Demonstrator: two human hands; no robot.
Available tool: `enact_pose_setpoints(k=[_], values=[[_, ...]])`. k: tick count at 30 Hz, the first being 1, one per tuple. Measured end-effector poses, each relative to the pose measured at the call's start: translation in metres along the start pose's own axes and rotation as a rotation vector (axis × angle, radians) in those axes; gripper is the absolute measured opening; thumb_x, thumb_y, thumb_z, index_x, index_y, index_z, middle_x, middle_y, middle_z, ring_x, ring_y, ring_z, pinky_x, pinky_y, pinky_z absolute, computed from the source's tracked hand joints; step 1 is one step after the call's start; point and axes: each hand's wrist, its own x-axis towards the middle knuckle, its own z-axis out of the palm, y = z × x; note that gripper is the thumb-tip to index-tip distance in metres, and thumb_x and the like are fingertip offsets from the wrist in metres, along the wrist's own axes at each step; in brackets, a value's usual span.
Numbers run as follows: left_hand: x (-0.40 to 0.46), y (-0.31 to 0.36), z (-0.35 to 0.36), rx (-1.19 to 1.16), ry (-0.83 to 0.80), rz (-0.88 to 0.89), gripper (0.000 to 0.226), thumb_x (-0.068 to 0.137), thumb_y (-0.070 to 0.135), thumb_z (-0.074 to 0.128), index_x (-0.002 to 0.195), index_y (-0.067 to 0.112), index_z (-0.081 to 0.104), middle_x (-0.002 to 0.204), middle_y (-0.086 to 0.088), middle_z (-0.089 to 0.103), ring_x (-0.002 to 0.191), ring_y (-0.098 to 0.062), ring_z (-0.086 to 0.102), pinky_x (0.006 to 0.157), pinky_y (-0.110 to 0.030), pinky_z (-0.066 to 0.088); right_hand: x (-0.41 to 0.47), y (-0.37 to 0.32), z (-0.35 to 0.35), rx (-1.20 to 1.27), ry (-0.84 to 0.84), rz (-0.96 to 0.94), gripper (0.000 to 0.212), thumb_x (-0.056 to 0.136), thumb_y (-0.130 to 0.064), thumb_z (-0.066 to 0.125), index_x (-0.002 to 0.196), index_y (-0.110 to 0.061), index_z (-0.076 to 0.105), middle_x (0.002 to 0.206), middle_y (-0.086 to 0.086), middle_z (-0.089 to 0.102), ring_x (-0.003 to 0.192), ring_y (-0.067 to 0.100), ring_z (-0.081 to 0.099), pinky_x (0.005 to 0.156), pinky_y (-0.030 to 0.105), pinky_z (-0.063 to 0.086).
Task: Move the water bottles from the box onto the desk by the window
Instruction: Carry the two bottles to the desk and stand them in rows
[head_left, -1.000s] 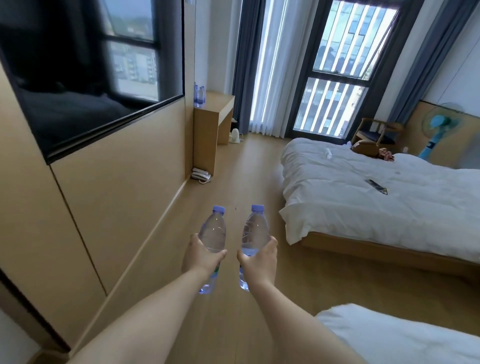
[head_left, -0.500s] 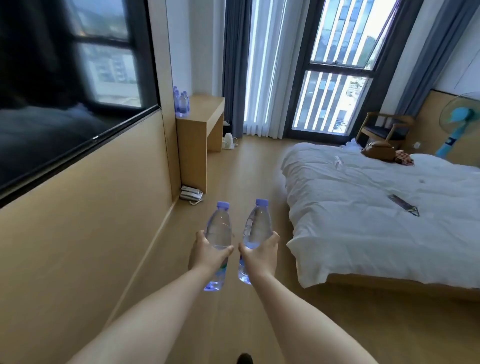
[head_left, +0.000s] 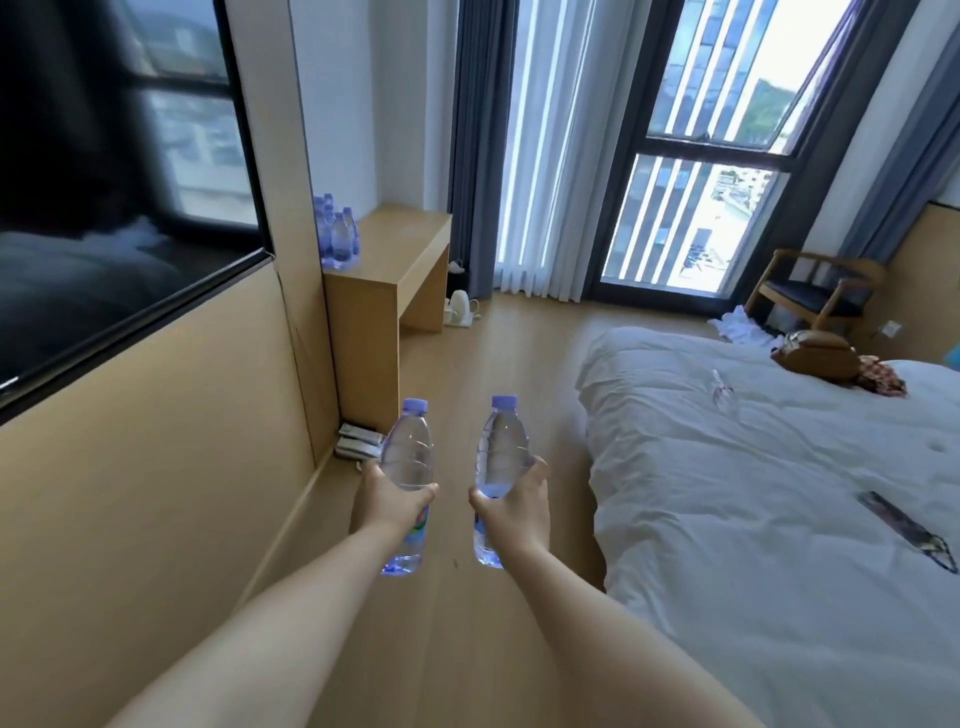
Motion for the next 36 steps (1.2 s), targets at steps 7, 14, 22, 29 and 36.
enact_pose_setpoints(k=[7,14,22,29,36], values=[[0.163,0.056,0.070,0.027,-0.060,0.091,0.068,0.065,0.031,0.085,0.113,0.018,0.039,0.106,-0.006,0.060,0.096,-0.027,0.060,0.088,-0.042,0.051,0.181,-0.017,0.071,0.017,-0.011,0.014,0.065,0.075,-0.023,0.073,0.128,-0.018,0.036,0.122,-0.003,0.047,0.105,0.021,0.058,0.083,0.031,0.049],[0.325,0.150,0.105,0.118,-0.035,0.120,0.070,0.066,0.029,0.085,0.118,0.007,0.043,0.114,-0.009,0.057,0.102,-0.028,0.057,0.077,-0.030,0.043,0.357,-0.063,0.130,0.027,0.026,0.027,0.065,0.075,-0.023,0.071,0.128,-0.014,0.035,0.124,0.001,0.048,0.108,0.025,0.057,0.086,0.033,0.048],[0.493,0.210,0.160,0.099,-0.043,0.080,0.074,0.068,0.029,0.084,0.123,0.006,0.040,0.119,-0.011,0.054,0.109,-0.029,0.055,0.088,-0.035,0.047,0.542,-0.073,0.180,0.034,0.022,0.063,0.070,0.074,-0.028,0.074,0.131,-0.015,0.034,0.123,0.002,0.051,0.103,0.023,0.058,0.078,0.029,0.046],[0.647,0.256,0.233,0.139,-0.015,-0.016,0.077,0.073,0.036,0.080,0.130,0.009,0.035,0.118,-0.010,0.057,0.102,-0.030,0.058,0.080,-0.033,0.047,0.717,-0.071,0.224,0.032,-0.112,0.013,0.070,0.072,-0.034,0.077,0.128,-0.022,0.037,0.116,-0.005,0.051,0.098,0.015,0.057,0.072,0.023,0.043],[0.789,0.318,0.261,0.103,0.022,-0.071,0.084,0.068,0.048,0.078,0.129,0.012,0.034,0.122,-0.007,0.054,0.107,-0.029,0.057,0.086,-0.037,0.048,0.870,-0.117,0.274,0.041,-0.266,-0.036,0.082,0.074,-0.048,0.078,0.135,-0.020,0.031,0.119,-0.006,0.048,0.101,0.013,0.052,0.077,0.025,0.043]])
